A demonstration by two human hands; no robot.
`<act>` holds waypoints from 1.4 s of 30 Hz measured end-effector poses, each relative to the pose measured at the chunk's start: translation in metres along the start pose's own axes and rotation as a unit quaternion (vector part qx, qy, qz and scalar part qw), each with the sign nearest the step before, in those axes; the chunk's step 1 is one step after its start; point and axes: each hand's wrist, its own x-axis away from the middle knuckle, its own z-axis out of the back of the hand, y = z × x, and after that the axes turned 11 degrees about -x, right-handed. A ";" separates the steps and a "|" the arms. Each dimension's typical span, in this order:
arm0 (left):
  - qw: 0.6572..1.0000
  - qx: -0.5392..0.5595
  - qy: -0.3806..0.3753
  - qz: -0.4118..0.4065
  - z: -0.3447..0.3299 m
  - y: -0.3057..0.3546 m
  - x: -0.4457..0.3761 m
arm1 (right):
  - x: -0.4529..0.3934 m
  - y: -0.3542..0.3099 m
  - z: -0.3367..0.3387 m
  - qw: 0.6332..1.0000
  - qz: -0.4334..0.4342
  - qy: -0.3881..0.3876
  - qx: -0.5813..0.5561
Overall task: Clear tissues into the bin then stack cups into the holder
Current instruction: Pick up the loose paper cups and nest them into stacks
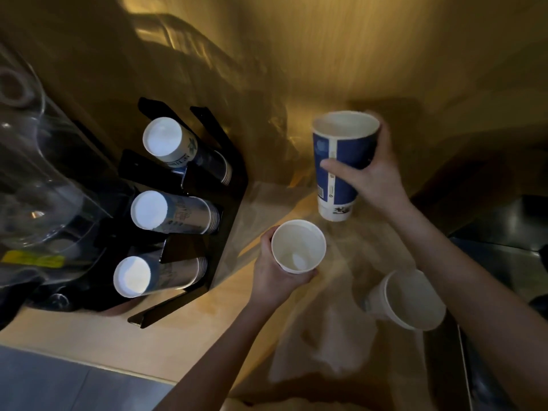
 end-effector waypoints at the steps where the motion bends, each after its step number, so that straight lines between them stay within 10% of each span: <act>1: 1.000 -0.003 0.001 0.001 0.000 0.000 0.000 | 0.004 -0.011 -0.001 0.999 0.024 0.009 -0.028; 26: 0.999 0.000 0.005 0.042 0.000 0.003 0.006 | 0.133 0.050 -0.043 0.961 -0.026 -0.131 0.243; 35: 0.992 -0.116 -0.023 -0.032 0.044 0.029 -0.001 | 0.103 0.021 -0.033 0.970 -0.232 -0.060 0.038; 42: 0.924 -0.220 0.007 -0.313 0.128 0.080 0.003 | 0.089 -0.029 -0.043 0.830 -0.464 -0.227 -0.209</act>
